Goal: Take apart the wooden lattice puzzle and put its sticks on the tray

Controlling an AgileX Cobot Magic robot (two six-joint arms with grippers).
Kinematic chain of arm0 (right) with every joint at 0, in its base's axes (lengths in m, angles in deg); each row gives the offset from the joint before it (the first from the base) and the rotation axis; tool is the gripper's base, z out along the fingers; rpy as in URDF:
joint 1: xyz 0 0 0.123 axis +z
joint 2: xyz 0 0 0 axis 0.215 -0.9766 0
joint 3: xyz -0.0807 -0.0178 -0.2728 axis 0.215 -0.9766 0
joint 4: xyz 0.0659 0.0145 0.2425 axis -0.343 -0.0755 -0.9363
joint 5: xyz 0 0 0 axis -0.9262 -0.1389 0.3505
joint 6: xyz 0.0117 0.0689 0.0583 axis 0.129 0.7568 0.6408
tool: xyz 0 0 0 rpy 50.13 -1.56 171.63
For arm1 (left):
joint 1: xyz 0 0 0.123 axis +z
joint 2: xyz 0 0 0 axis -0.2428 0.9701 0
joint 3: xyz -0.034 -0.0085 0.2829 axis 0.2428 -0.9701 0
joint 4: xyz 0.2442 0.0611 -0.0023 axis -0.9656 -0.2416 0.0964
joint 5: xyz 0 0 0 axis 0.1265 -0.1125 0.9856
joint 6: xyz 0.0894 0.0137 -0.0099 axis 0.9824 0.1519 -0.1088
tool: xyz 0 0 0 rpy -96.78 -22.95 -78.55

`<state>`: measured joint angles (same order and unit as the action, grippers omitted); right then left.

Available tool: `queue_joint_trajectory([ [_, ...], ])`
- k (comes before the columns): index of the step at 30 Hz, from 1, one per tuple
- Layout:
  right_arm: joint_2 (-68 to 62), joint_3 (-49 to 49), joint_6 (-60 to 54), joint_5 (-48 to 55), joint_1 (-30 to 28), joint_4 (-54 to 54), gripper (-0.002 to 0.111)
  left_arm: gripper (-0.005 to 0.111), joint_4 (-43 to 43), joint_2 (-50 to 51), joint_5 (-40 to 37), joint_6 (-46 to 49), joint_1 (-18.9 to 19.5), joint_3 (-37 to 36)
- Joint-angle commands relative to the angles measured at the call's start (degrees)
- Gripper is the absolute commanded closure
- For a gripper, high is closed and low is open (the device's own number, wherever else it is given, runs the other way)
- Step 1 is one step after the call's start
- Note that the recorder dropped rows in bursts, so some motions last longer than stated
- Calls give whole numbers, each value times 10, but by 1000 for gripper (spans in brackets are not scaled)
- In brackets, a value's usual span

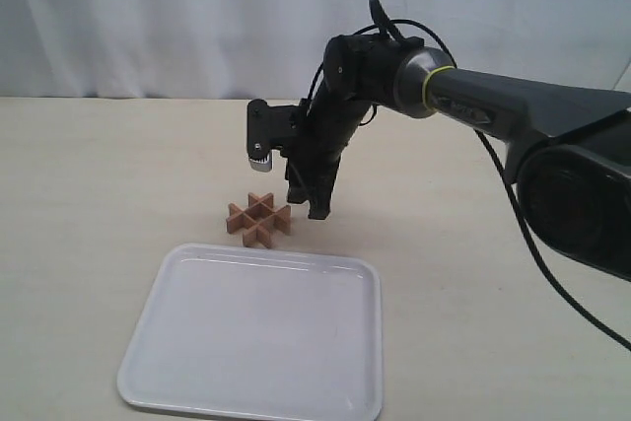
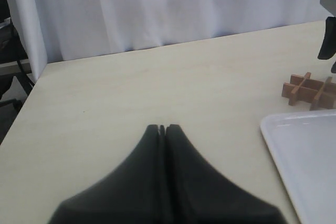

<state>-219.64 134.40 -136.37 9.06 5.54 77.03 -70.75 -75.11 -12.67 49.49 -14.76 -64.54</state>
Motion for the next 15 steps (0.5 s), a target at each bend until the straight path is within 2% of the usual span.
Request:
queue_joint_trajectory([
  [1, -3, 0, -12, 1, 8, 22, 72, 107, -1, 0, 5, -5, 0, -1],
  [15, -5, 0, -73, 25, 8, 23, 72, 107, -1, 0, 5, -5, 0, -1],
])
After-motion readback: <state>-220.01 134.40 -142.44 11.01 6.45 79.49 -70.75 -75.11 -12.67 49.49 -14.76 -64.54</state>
